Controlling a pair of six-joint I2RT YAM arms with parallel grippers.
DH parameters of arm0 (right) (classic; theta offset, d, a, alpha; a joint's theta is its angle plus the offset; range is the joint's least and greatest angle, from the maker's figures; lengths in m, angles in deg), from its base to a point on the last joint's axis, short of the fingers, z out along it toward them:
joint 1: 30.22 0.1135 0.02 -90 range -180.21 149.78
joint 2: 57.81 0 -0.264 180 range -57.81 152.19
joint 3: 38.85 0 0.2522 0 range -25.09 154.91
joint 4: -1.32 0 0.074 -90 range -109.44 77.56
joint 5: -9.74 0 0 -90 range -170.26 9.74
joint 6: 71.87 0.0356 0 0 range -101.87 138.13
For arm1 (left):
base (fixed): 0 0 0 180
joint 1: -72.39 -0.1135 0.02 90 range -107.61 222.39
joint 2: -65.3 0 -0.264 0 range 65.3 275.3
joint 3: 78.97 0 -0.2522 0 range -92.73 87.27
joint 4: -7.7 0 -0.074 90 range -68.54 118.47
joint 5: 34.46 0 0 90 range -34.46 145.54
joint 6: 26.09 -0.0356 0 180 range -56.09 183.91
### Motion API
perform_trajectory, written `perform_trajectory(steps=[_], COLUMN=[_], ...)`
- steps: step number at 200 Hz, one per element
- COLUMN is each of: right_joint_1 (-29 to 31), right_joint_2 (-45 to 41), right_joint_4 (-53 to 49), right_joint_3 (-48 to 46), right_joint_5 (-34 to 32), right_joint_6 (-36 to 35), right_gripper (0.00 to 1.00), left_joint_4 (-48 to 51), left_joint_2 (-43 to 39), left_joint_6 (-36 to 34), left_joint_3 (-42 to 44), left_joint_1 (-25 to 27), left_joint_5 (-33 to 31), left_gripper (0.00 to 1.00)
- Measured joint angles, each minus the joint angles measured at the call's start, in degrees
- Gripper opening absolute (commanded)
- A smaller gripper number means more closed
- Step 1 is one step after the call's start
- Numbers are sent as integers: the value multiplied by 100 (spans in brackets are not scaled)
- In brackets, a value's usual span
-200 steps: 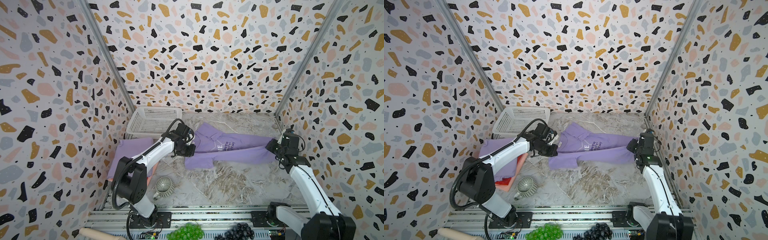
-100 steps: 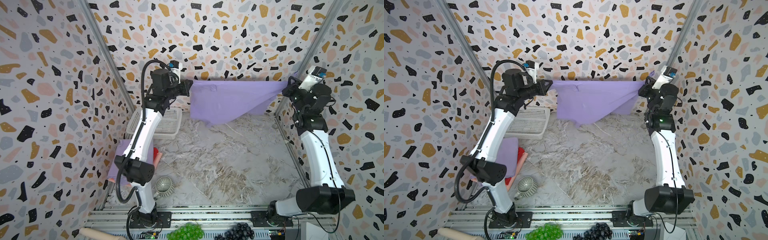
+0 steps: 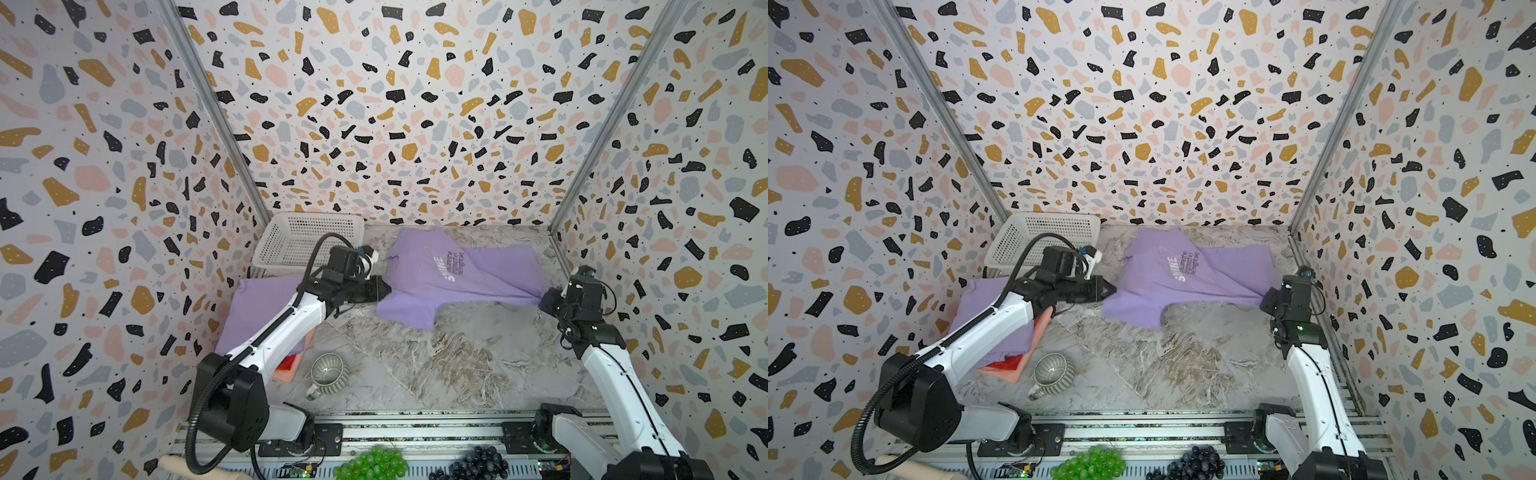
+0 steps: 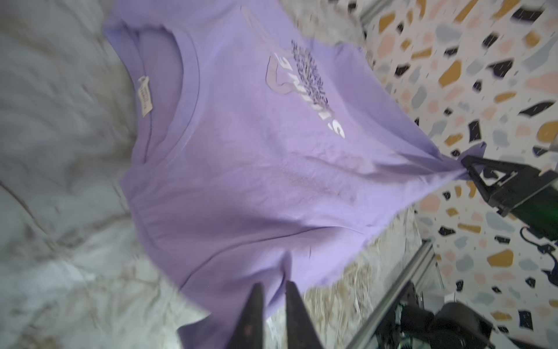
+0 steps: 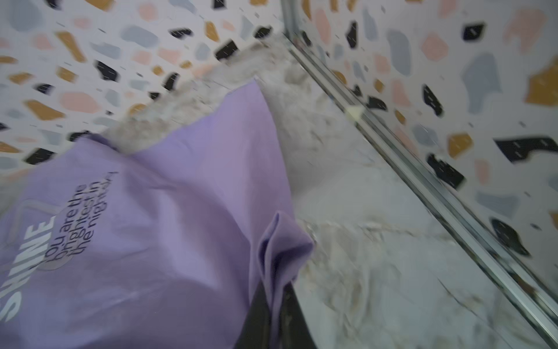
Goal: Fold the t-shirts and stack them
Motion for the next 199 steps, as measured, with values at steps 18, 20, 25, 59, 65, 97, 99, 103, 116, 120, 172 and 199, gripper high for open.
perform_trajectory(steps=[18,20,25,59,65,97,99,103,116,120,172,199], right_joint_1=[-96,-103,-120,-136,-138,-138,-138,-138,-138,-136,-129,-114], right_joint_2=[-190,-197,-201,44,87,520,557,673,1093,1228,2529,3012], right_joint_4=[-297,-313,-358,-177,-68,863,905,1056,1397,1480,2164,2354], right_joint_3=[31,42,81,227,225,201,201,201,201,201,201,201], right_joint_5=[-387,-413,-472,-417,-299,553,597,758,1078,1154,1928,2203], right_joint_6=[114,133,164,186,177,160,162,170,203,210,278,271], right_gripper=[66,66,67,68,68,67,67,67,66,66,66,64], left_joint_4=[315,326,367,411,380,160,144,116,26,-22,-306,-439], left_joint_2=[-181,-205,-264,-195,-92,841,933,1067,1563,1731,3132,3464], left_joint_6=[15,13,7,-55,-57,-149,-151,-164,-208,-212,-181,-85], left_joint_3=[98,96,74,-398,-501,-1034,-1084,-1152,-1399,-1471,-2013,-2087], left_joint_1=[175,175,175,173,175,356,385,422,590,658,1200,1268], left_joint_5=[63,61,33,-186,-219,-439,-459,-479,-522,-555,-931,-929], left_gripper=[54,54,55,58,58,58,58,58,58,58,56,55])
